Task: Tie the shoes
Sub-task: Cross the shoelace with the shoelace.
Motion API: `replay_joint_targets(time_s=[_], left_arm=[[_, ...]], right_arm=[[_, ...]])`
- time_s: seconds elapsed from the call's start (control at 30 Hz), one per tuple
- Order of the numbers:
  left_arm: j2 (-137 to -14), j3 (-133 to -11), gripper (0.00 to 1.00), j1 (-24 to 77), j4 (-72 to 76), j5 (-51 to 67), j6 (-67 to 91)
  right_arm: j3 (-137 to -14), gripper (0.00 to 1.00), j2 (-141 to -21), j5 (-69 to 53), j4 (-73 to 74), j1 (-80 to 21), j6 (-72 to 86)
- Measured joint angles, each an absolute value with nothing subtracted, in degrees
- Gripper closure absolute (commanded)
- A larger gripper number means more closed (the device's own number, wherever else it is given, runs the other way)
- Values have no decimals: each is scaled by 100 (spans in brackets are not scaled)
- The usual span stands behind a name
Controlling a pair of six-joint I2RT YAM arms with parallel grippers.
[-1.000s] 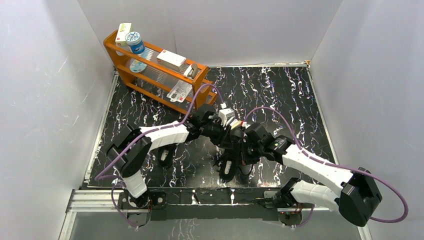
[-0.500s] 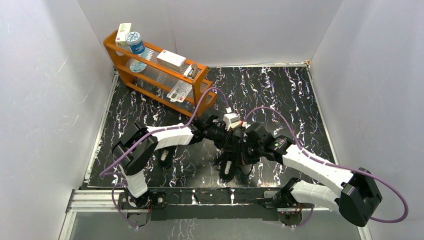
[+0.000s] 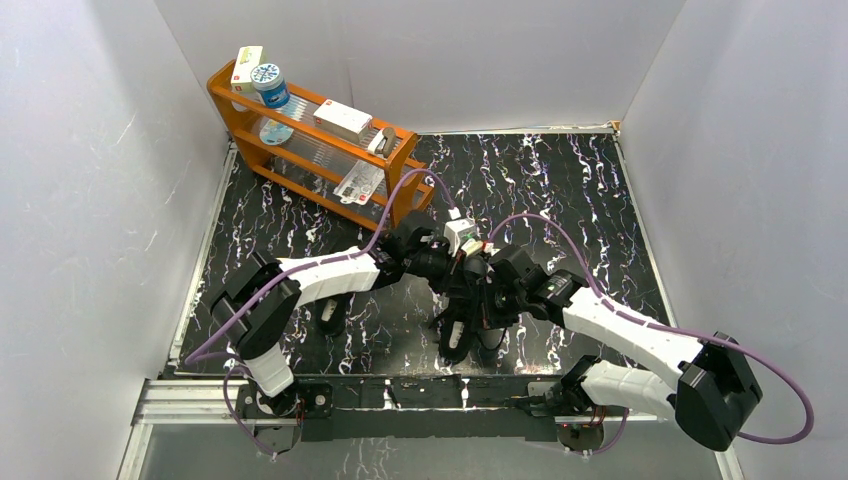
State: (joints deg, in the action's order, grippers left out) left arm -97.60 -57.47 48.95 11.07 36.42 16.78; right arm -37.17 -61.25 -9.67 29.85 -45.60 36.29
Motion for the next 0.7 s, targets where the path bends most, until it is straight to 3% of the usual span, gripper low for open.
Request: replay_joint_targets(time_s=[0.7], left_arm=[[-9738, -5568, 100, 4897, 1286, 3909, 2263]], right_arm=[[-3555, 96, -6217, -1444, 2353, -4200, 3935]])
